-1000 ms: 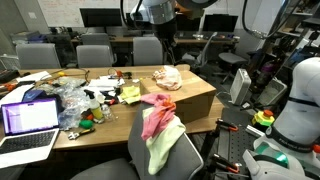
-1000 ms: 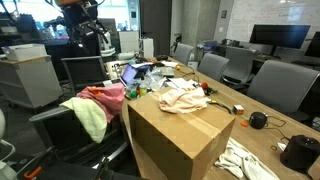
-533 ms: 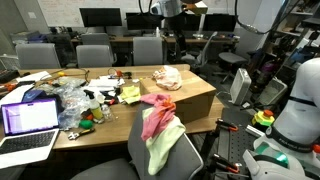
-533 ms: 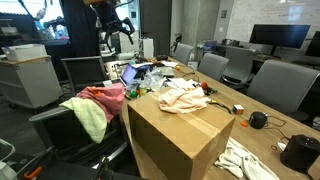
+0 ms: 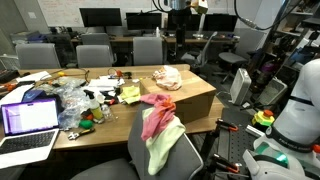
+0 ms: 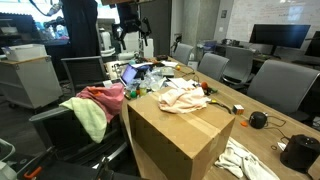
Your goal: Put the green towel, the pink shirt and the peach shirt on the backrest of the chair respectively
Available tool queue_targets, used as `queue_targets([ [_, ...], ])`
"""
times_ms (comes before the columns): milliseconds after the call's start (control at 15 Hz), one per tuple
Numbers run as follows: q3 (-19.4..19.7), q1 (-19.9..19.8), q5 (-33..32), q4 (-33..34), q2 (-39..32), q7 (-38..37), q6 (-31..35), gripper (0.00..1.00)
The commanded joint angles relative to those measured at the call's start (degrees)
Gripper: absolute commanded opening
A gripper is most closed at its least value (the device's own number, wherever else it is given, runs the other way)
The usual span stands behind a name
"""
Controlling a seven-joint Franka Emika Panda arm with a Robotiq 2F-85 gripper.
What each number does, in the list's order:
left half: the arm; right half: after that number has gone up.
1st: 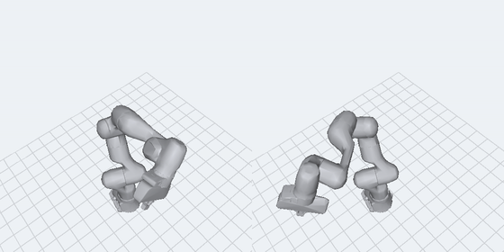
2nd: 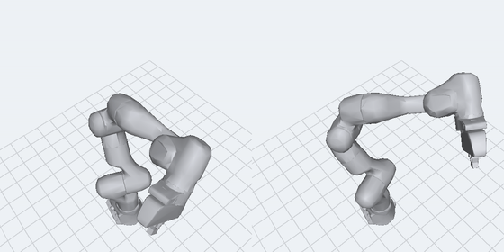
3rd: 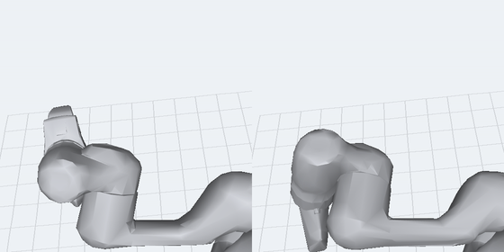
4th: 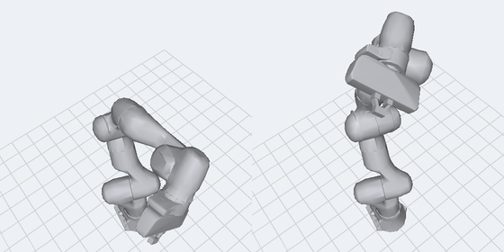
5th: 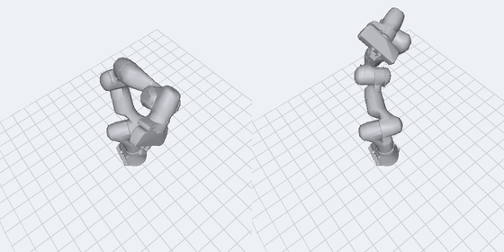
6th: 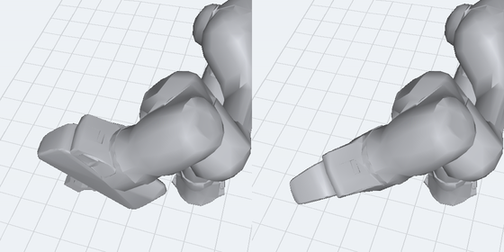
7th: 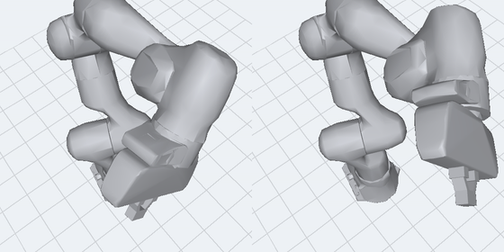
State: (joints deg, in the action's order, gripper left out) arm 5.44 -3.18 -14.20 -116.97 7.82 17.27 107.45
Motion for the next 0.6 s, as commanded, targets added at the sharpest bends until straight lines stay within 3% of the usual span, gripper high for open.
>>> queue_targets([
  [0,1.7,-1.9,3.3,1.5,-0.6,-3.2,4.8,1.0],
  [533,5.0,-5.8,9.3,6.6,-8.2,-9.8,11.1,1.0],
])
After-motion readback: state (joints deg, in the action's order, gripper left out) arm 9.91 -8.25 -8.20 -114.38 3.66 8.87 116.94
